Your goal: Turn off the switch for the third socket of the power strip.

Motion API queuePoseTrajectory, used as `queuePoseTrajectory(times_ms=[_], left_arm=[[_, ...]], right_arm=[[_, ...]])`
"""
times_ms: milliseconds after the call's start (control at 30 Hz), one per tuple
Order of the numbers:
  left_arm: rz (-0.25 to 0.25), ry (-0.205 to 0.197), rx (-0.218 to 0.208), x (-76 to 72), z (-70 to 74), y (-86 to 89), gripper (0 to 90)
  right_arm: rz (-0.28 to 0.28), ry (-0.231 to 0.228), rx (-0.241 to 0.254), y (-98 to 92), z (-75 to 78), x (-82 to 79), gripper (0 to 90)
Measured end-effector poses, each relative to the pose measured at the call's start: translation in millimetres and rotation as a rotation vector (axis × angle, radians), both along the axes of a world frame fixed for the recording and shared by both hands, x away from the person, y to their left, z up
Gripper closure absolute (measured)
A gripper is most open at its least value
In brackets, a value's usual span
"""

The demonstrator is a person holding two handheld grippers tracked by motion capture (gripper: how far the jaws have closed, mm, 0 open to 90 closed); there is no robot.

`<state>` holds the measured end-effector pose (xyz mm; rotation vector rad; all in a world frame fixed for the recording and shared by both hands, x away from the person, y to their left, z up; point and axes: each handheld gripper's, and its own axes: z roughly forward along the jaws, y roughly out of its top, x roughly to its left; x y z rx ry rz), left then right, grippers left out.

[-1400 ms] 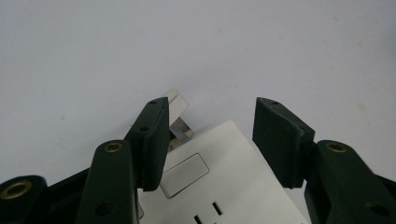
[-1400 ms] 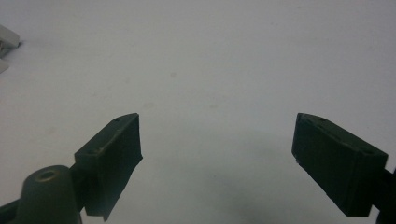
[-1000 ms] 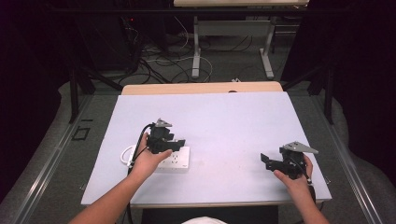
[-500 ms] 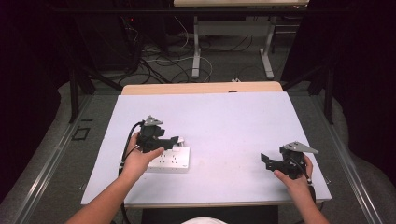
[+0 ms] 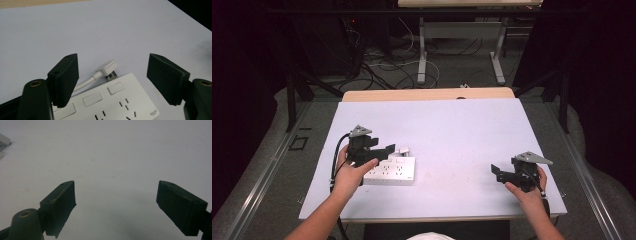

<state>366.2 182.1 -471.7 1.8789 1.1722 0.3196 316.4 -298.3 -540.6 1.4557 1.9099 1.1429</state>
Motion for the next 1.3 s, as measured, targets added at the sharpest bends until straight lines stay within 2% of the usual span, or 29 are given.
queuePoseTrajectory(times_ms=[167,267,367,533,767,833,967,1033,1167,1300], left_arm=[[0.031,0.011,-0.009,-3.7,0.9,9.2,16.1],[0.042,0.004,-0.014,-6.2,2.0,17.4,14.2],[0.064,0.0,-0.027,-9.0,2.0,26.2,7.8],[0.088,-0.016,-0.002,-13.4,-1.6,39.9,0.4],[0.12,-0.029,0.03,-17.8,-10.9,58.0,0.3],[0.136,-0.03,0.012,-19.0,-14.2,61.5,0.3],[0.137,-0.019,0.019,-20.1,-18.0,69.7,0.3],[0.155,-0.028,0.01,-20.8,-20.1,71.5,0.3],[0.159,-0.033,0.039,-21.5,-22.3,78.5,0.3],[0.178,-0.038,0.038,-23.0,-28.7,83.3,0.3]], right_arm=[[-0.003,0.005,0.004,0.4,-0.1,-0.2,15.1],[0.0,0.001,0.0,0.1,-0.1,0.0,15.1],[-0.001,0.003,0.0,0.2,-0.1,-0.1,15.1],[-0.004,0.006,0.004,1.0,-0.2,-0.2,15.1],[-0.002,0.006,0.001,1.4,-0.2,-0.2,15.1],[-0.002,0.006,0.001,1.4,-0.2,-0.2,15.1],[-0.002,0.007,0.001,1.5,-0.4,-0.2,15.1],[-0.003,0.006,0.001,1.5,-0.4,-0.3,15.1],[-0.003,0.007,0.002,1.4,-0.4,-0.2,15.1],[-0.002,0.007,0.001,1.5,-0.3,-0.4,15.1]])
